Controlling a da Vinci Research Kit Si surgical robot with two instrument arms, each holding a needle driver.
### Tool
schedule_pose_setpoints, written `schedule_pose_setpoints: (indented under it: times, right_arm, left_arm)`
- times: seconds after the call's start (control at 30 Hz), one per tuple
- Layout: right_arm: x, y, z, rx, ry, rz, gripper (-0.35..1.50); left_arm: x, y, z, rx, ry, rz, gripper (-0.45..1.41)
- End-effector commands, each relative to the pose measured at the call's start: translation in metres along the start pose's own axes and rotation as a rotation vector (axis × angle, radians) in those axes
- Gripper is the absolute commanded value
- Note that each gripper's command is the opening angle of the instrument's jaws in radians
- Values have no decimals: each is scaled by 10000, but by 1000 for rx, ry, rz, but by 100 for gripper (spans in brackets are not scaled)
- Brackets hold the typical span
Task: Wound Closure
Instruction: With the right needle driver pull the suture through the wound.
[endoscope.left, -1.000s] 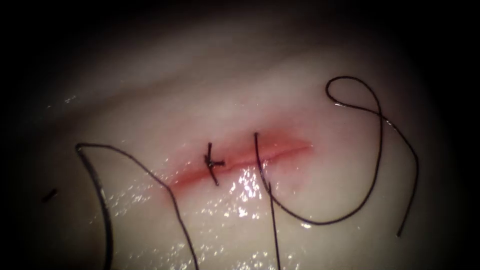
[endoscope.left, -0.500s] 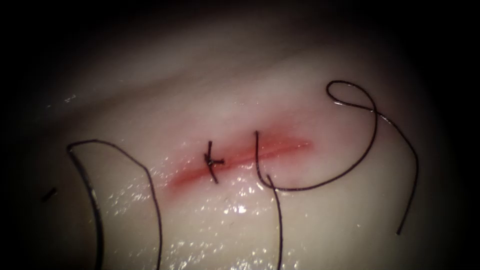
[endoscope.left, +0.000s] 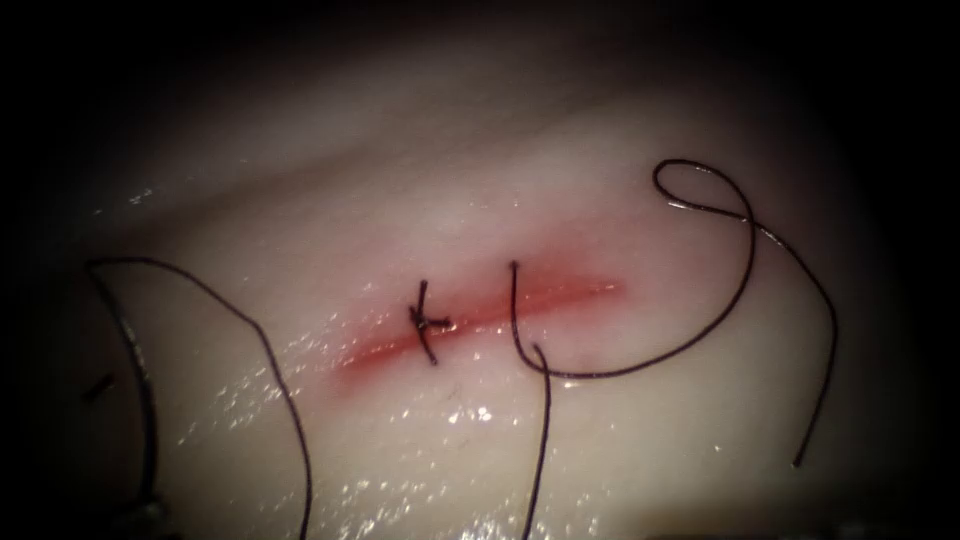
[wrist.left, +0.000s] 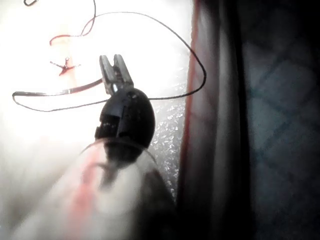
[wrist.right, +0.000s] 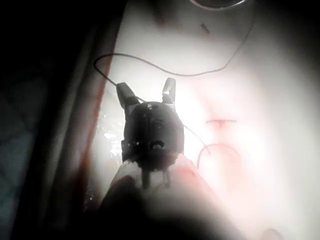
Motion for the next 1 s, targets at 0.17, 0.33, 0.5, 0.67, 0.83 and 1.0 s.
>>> schedule_pose_setpoints:
  times: [0.17,0.33,0.5,0.67,0.83,1.0]
  right_arm:
    - [-55,15,38,-17,-26,-97,130]
    - [-92,31,59,-25,-38,-129,125]
    - [-115,37,83,-1,-21,-167,115]
    - [-128,44,94,6,-38,-182,108]
    - [-134,43,104,51,-44,-190,39]
    - [-142,42,103,110,-80,-206,-35]
  left_arm:
    - [-5,7,11,3,-6,-1,-45]
    - [-4,8,11,4,-7,-1,-45]
    - [-5,9,11,6,-8,0,-45]
    - [-5,10,10,7,-9,1,-45]
    - [-5,10,11,11,-12,-5,-45]
    - [-5,12,11,11,-10,-3,-45]
